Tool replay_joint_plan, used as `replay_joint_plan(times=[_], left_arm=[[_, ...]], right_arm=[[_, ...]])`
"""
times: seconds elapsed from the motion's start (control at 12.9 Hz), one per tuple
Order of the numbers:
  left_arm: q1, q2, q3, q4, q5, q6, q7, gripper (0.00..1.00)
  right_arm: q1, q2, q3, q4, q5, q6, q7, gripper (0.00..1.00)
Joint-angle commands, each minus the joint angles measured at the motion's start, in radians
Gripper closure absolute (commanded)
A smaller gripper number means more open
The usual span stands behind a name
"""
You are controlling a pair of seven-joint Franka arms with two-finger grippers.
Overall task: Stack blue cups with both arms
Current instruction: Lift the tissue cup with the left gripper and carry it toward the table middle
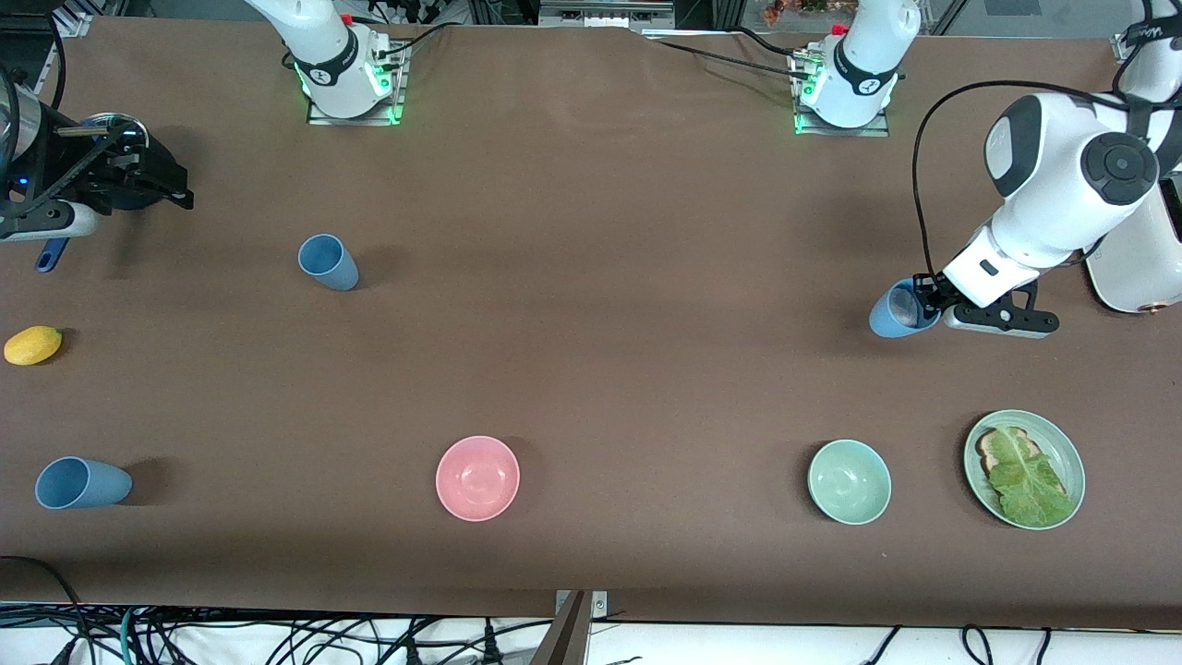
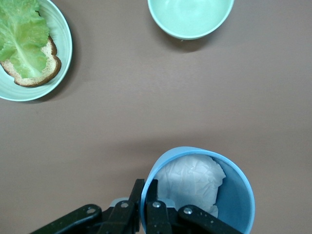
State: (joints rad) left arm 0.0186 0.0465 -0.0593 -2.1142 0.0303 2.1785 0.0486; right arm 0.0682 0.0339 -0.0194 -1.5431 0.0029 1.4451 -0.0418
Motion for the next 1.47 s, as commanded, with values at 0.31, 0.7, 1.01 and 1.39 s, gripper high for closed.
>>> replay_joint_plan(times=[0.31,0.7,1.01,1.39], left_arm=[[-0.029,-0.014,-0.140,0.078,0.003,-0.135,-0.278,1.00],[-0.073,-0.014,-0.237,0.112,0.003,-0.187,-0.496,1.00],[-0.192,-0.011,-0.237,0.112,0.003,-0.187,-0.705,1.00],[-0.339,0.013,-0.237,0.112,0.003,-0.172,-0.939,1.00]], right_arm=[[-0.002,-0.006,0.001,-0.005,0.002,-0.003,0.008,0.00],[-0.002,-0.006,0.001,-0.005,0.002,-0.005,0.008,0.00],[-0.002,-0.006,0.001,-0.006,0.002,-0.005,0.008,0.00],[-0.002,-0.006,0.001,-0.011,0.002,-0.003,0.008,0.00]])
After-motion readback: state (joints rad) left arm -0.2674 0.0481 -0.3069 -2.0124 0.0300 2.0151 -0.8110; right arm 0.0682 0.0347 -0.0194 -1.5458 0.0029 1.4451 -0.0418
